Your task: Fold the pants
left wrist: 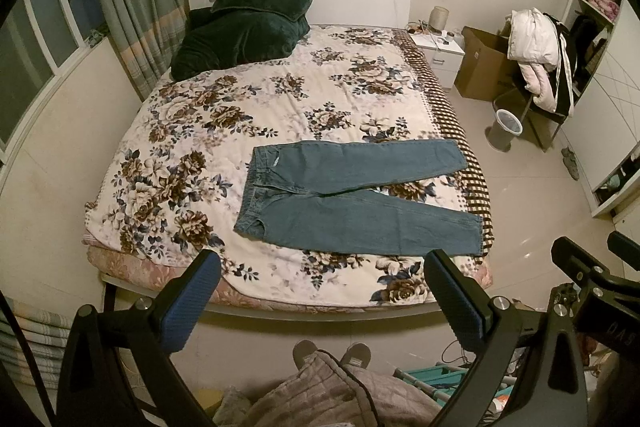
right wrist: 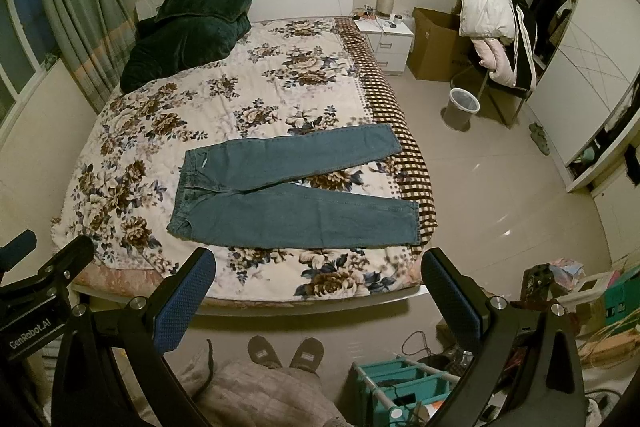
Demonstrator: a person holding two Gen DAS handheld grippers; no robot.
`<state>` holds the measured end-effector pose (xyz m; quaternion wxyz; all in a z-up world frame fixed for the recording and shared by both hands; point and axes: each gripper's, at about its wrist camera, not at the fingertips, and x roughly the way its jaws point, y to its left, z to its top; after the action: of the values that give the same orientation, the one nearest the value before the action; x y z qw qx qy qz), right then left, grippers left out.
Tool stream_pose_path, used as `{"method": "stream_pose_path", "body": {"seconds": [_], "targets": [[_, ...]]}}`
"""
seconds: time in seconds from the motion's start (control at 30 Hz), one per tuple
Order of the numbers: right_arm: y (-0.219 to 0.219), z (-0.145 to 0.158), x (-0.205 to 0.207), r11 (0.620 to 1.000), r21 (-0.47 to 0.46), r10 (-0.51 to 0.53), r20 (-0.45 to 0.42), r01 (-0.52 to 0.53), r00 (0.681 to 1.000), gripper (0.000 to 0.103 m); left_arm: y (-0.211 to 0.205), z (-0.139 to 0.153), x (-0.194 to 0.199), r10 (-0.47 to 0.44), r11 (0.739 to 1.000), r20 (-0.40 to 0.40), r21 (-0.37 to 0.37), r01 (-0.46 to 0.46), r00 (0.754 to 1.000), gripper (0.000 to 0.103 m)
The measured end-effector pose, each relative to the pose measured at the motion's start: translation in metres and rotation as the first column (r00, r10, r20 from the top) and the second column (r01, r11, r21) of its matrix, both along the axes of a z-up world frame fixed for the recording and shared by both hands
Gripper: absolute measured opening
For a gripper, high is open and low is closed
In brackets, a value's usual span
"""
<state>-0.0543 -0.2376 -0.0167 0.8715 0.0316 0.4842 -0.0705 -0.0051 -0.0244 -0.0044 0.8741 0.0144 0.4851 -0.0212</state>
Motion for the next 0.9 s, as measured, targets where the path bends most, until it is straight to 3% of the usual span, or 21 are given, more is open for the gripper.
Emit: {"method": "stream_pose_path", "body": {"seconds": [0.9], "targets": [[0.001,0.023,0.013,0.999,0.034,-0.014,0.001,0.014,1.000,0.103,-0.004,0.007,0.002,-0.007,1.000,0.001,-0.005,0.007,1.000,0.103]]}}
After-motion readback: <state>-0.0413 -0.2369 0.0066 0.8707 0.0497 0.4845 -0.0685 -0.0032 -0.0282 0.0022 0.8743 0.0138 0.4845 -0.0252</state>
